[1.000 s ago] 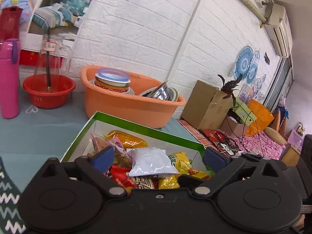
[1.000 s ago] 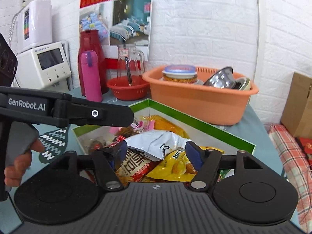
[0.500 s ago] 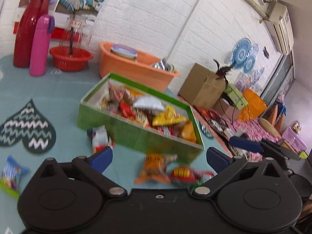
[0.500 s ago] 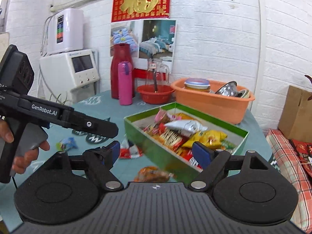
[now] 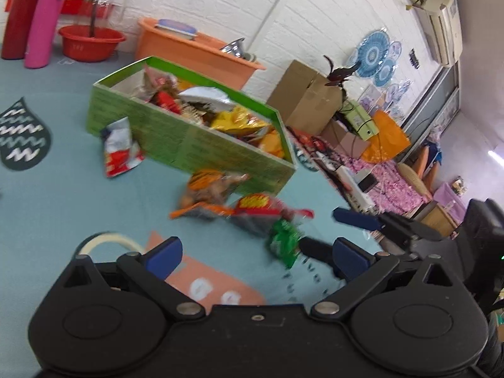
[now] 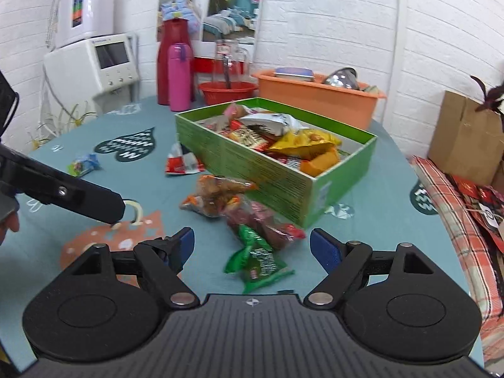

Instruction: Organize snacks

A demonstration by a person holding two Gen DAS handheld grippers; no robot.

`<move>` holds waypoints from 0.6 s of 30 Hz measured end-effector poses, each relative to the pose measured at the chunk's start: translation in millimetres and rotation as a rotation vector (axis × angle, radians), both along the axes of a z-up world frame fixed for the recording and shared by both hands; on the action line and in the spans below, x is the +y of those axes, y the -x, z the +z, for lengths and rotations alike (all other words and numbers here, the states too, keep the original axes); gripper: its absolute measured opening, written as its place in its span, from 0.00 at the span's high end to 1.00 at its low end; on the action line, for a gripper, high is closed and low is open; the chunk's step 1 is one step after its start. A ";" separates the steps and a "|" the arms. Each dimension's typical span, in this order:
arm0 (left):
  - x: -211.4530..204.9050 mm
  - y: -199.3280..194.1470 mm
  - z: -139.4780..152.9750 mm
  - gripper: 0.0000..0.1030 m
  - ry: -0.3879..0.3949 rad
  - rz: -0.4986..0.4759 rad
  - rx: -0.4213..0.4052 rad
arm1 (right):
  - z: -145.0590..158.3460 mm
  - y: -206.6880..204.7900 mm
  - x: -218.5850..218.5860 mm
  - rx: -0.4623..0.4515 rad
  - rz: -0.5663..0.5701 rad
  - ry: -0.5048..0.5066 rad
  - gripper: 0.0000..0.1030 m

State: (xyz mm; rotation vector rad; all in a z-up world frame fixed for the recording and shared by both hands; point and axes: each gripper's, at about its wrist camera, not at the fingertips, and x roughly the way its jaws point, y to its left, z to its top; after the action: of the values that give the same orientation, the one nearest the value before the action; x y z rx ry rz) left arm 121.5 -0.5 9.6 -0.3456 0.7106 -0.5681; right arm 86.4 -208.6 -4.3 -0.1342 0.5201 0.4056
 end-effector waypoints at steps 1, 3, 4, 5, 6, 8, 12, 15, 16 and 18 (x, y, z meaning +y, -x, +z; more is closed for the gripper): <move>-6.3 -6.4 1.2 0.00 0.012 -0.001 -0.005 | -0.2 -3.9 -2.6 0.003 -0.004 -0.012 0.00; -19.8 -22.0 1.7 0.00 0.022 0.006 -0.009 | -1.1 -11.9 -9.2 0.015 -0.017 -0.051 0.00; -27.1 -31.6 0.2 0.00 0.019 0.005 -0.001 | -1.5 -17.4 -12.3 0.028 -0.031 -0.074 0.00; -33.5 -40.7 -2.6 0.00 0.017 0.000 0.012 | -2.4 -21.5 -15.3 0.037 -0.046 -0.092 0.00; -38.6 -48.0 -5.9 0.00 0.014 -0.003 0.025 | -3.9 -25.6 -18.1 0.045 -0.058 -0.104 0.00; -47.5 -61.2 -14.2 0.03 -0.010 -0.003 0.041 | -8.8 -32.8 -21.8 0.067 -0.064 -0.114 0.00; -47.1 -68.8 -32.5 0.40 -0.024 -0.001 0.069 | -24.6 -49.7 -27.4 0.151 -0.057 -0.177 0.30; -25.9 -54.1 -35.3 0.48 0.006 -0.003 0.092 | -30.8 -43.9 -22.5 0.178 0.001 -0.231 0.43; -18.5 -46.2 -35.8 0.65 -0.003 -0.005 0.097 | -30.6 -37.5 -16.8 0.164 0.038 -0.210 0.57; -4.5 -29.7 -38.9 0.64 -0.016 0.001 0.110 | -29.0 -25.2 -5.3 0.165 0.141 -0.208 0.61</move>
State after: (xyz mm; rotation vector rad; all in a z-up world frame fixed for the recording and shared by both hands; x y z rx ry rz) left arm 151.2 -4.9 -29.3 -0.3646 0.8199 -0.5453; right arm 111.6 -213.9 -33.3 0.0639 0.6294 0.6095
